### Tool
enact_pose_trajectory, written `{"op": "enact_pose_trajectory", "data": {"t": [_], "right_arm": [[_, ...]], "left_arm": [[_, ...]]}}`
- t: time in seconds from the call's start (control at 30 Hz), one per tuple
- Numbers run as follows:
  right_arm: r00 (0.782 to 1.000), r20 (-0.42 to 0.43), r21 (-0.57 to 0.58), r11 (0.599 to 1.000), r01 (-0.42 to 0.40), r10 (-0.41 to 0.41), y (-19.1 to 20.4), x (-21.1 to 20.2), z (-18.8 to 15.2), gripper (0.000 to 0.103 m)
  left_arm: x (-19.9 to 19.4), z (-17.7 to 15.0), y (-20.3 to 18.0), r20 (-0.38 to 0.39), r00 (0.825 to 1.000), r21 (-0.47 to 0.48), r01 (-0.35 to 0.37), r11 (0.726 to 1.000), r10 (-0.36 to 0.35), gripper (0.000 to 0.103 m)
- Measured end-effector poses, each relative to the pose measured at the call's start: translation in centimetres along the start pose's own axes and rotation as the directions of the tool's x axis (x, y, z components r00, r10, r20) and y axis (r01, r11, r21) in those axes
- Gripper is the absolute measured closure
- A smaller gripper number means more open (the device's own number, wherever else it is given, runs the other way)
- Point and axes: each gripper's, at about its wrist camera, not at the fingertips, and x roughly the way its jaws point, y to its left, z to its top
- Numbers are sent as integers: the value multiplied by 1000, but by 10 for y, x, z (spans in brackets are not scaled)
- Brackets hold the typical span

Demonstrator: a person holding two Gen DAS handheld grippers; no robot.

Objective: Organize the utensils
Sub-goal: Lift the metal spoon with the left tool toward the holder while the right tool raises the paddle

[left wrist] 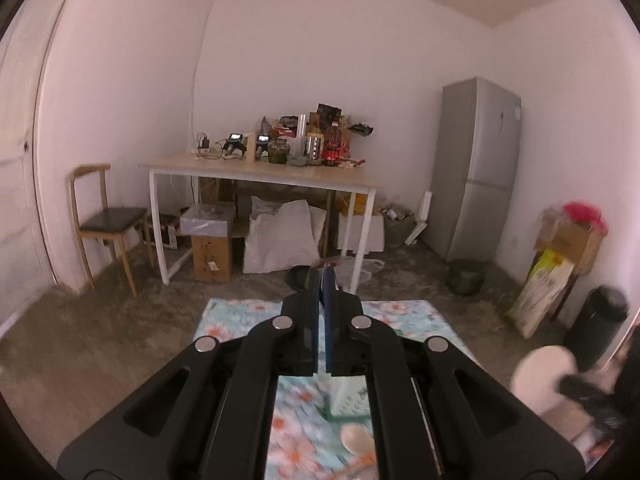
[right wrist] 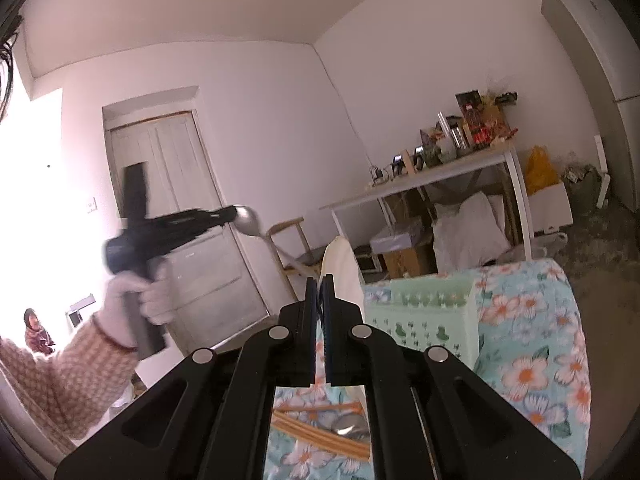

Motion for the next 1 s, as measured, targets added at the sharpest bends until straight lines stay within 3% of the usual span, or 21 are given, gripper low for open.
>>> {"op": "enact_pose_trajectory", "data": {"t": [0.13,0.23,0.43,0.7,0.8,1.0], "right_arm": [[1000,9,-5,1000,-12,12,-4,4,8,100],[1000,20,-11,1000,-24,24,-8,7,17,100],[996,82,-13,999,-43,44,-23,7,45,100],[988,147,-30,998,-52,55,-41,21,81,100],[988,142,-26,998,-55,58,-52,37,85,100],[988,136,6,997,-72,70,-76,70,87,100]], "left_arm": [[44,-1,-22,-21,996,132,-88,987,91,102],[71,-7,-28,-65,992,168,-96,981,108,102],[120,-26,-25,-175,981,148,-55,988,80,102],[164,-63,-10,-313,950,38,33,999,-19,100],[170,-73,-6,-315,947,-8,63,998,-63,99],[170,-77,-3,-295,946,-63,123,990,-136,85]]}}
